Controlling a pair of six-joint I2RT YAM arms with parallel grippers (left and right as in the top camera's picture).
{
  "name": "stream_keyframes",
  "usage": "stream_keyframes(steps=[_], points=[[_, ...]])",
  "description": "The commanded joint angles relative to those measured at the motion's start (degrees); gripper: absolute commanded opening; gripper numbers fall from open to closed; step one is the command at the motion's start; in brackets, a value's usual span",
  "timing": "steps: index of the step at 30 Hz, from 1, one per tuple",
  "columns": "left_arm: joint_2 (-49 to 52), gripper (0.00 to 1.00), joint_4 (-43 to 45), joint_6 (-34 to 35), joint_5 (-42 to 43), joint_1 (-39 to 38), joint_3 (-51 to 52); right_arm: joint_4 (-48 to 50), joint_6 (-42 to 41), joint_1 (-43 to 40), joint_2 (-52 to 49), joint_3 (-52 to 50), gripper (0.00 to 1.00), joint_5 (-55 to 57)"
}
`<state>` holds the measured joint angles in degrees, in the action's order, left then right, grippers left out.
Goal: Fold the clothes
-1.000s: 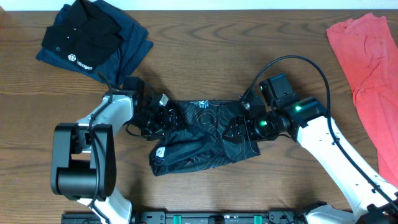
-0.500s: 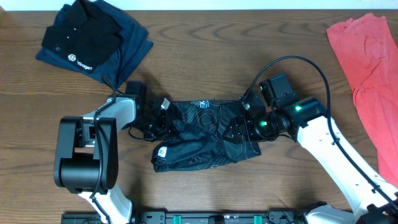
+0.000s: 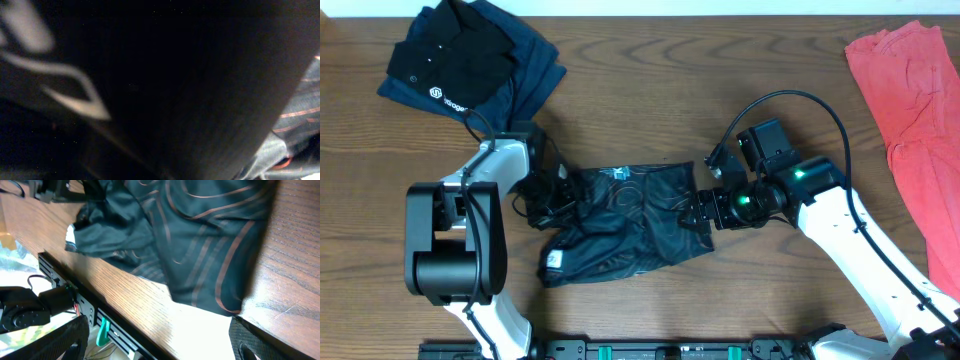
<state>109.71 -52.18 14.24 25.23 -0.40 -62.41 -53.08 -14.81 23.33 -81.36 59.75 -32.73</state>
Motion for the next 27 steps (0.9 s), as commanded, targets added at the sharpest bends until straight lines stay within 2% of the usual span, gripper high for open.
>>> stream_keyframes(steps=[1, 7, 14, 22, 27], points=[[1.70, 0.06, -1.18, 1.14, -8.41, 1.38, -2.69, -0.11, 1.18, 0.70, 0.24, 0.46, 0.88, -0.20], [-0.11, 0.06, -6.25, 1.11, -8.41, 1.07, -8.39, -0.07, 1.18, 0.70, 0.24, 0.46, 0.88, 0.00], [-8.04, 0.06, -8.74, 1.14, -8.41, -2.25, -10.29, -0.07, 1.18, 0.70, 0.24, 0.46, 0.89, 2.62], [-13.29, 0.06, -9.09, 4.15, -8.41, -11.65, -10.29, 1.22, 0.70, 0.70, 0.24, 0.46, 0.89, 3.13], [-13.27, 0.06, -7.61, 6.32, -8.48, -19.50, -10.29, 0.96, -4.61, 0.68, 0.24, 0.46, 0.88, 9.68]])
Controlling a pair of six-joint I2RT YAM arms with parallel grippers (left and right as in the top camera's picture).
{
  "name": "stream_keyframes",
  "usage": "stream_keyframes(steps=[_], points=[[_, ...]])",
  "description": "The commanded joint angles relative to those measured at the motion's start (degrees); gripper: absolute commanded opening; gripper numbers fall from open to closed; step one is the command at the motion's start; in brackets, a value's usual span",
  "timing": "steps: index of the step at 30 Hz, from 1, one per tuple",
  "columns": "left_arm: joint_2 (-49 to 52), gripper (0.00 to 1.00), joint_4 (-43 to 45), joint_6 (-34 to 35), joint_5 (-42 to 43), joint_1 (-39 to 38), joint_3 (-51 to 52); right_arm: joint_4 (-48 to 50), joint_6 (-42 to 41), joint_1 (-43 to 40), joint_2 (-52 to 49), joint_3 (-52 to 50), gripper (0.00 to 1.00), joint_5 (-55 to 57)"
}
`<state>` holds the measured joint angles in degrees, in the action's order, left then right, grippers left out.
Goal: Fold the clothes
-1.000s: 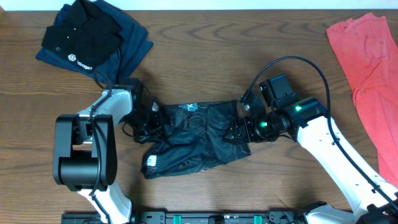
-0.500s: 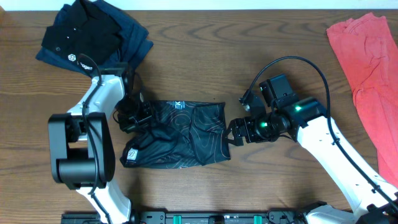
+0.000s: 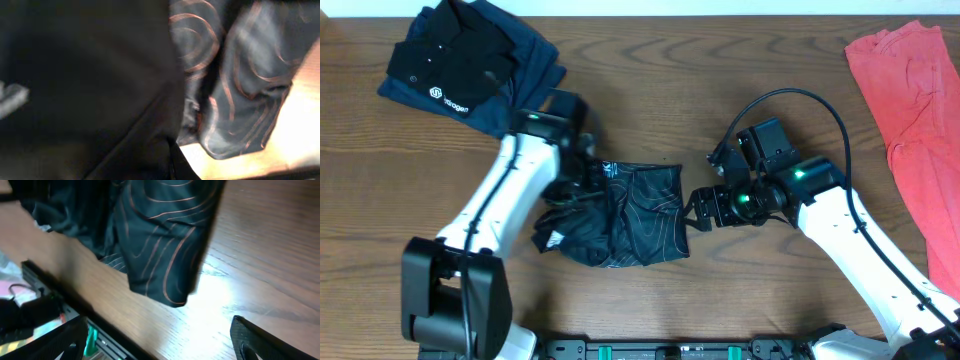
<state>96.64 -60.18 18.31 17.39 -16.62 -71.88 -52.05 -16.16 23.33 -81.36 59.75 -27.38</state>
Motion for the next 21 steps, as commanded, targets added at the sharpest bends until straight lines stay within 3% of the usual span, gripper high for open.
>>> stream_keyframes(steps=[1, 10, 17, 21], points=[[-0.20, 0.06, 1.07, 2.71, -0.90, -4.68, -0.83, -0.04, -4.13, 0.63, 0.24, 0.46, 0.88, 5.27], [0.81, 0.06, 5.95, 7.78, -4.00, -14.36, -0.79, -0.46, -5.18, -4.11, 0.26, 0.76, 0.84, 5.70], [1.84, 0.06, 8.66, 6.78, -4.90, -17.27, -0.81, -3.78, -1.20, -12.96, 0.26, 4.70, 0.85, 3.19], [1.60, 0.06, 6.08, 7.17, -11.56, -18.47, -1.51, -4.17, -0.48, -18.47, 0.20, 5.25, 0.76, 4.37]])
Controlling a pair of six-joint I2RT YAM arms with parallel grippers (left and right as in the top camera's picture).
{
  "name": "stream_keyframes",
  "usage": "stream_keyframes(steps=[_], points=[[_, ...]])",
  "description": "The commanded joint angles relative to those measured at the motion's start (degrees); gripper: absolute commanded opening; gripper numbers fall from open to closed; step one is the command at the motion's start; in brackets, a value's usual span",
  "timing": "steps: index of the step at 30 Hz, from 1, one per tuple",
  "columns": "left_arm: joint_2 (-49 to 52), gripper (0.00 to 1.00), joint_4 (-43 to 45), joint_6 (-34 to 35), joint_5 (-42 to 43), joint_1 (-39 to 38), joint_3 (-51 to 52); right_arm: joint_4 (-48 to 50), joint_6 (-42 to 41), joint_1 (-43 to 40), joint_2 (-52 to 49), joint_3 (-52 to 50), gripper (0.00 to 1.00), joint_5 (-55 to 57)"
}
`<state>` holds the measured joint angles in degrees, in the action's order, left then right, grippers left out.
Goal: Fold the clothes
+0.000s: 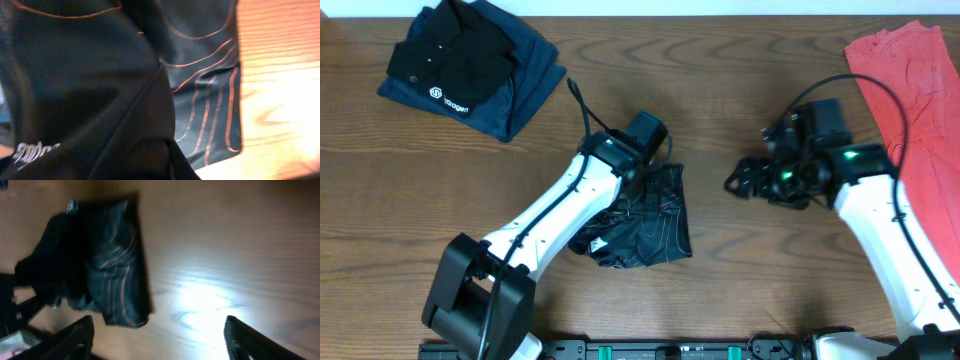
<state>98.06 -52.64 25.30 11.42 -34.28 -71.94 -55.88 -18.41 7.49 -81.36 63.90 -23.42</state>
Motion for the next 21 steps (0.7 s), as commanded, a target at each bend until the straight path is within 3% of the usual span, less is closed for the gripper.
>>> stream_keyframes(steps=[1, 8, 12, 21], points=[[0.00, 0.05, -3.39, 0.37, -7.61, -0.85, -2.14, -0.55, 1.79, -4.15, -0.07, 1.03, 0.73, 1.03], [-0.87, 0.06, -10.27, -0.24, -10.93, -1.25, -8.31, -1.97, 3.93, -6.34, -2.84, 0.81, 0.72, 1.16], [-0.87, 0.06, -8.46, -1.64, -7.13, -3.65, -10.91, -1.31, 3.93, -6.34, -4.96, 0.81, 0.73, 1.18], [1.29, 0.06, -5.95, 0.04, -7.69, -9.09, -10.78, -0.46, 3.89, -6.47, -8.46, 0.81, 0.74, 3.96]])
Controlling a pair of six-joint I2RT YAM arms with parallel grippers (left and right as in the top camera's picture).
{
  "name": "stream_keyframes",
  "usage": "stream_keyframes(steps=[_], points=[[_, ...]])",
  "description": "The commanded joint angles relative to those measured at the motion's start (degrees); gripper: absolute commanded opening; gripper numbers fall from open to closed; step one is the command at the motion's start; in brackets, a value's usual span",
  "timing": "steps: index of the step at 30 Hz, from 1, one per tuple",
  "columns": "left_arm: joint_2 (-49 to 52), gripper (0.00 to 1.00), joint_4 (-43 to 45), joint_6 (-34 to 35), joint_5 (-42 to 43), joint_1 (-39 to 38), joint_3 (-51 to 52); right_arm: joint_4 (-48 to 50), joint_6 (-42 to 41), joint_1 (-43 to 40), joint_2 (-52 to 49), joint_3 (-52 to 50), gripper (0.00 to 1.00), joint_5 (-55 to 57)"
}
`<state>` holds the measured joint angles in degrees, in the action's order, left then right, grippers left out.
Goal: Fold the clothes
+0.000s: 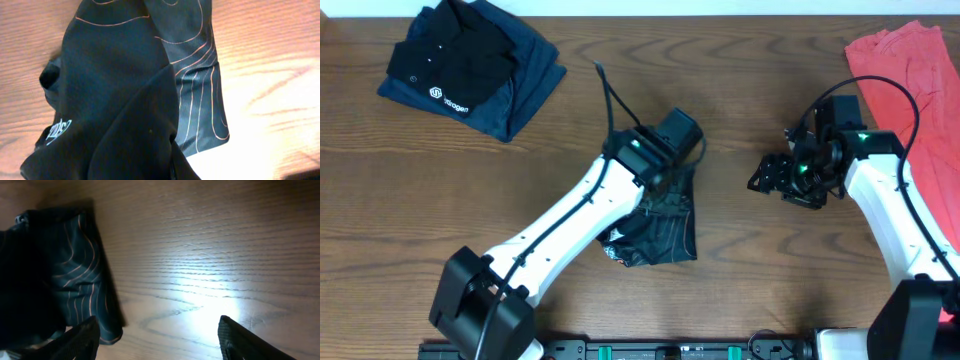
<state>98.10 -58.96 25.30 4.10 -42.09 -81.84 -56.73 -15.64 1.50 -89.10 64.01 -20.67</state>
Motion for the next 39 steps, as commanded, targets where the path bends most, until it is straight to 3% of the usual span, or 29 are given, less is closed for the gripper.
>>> stream_keyframes(steps=[1, 9, 20, 24, 34, 35, 36, 39], points=[[1.68, 0.06, 0.61, -0.07, -0.76, -1.86, -0.87, 0.61, 1.11, -0.46, -0.92, 0.70, 0.74, 1.20], [7.06, 0.06, 1.77, 0.48, -0.68, -5.77, -0.85, 1.81, 0.87, -1.86, -1.31, 0.70, 0.75, 1.81], [10.25, 0.06, 10.58, 1.42, -0.07, -9.22, -0.85, 1.75, 2.01, -8.79, -1.33, 0.70, 0.75, 1.84], [10.25, 0.15, 13.57, 1.42, -0.26, -9.22, -0.20, 1.62, 2.01, -10.64, -1.33, 0.70, 0.75, 1.81], [14.67, 0.15, 20.65, 2.93, -0.20, -11.28, 1.01, 1.16, 2.45, -10.91, -1.33, 0.70, 0.75, 1.81], [15.43, 0.17, 21.51, 2.93, -0.17, -11.78, 1.01, 1.16, 2.45, -10.91, -1.33, 0.70, 0.75, 1.81], [15.98, 0.28, 22.10, 2.91, -0.17, -12.17, 1.01, 1.05, 2.47, -10.91, -1.33, 0.70, 0.75, 1.81], [16.31, 0.41, 22.60, 2.78, -0.26, -13.31, 0.94, 0.63, 2.86, -10.91, -1.33, 0.70, 0.75, 1.84]])
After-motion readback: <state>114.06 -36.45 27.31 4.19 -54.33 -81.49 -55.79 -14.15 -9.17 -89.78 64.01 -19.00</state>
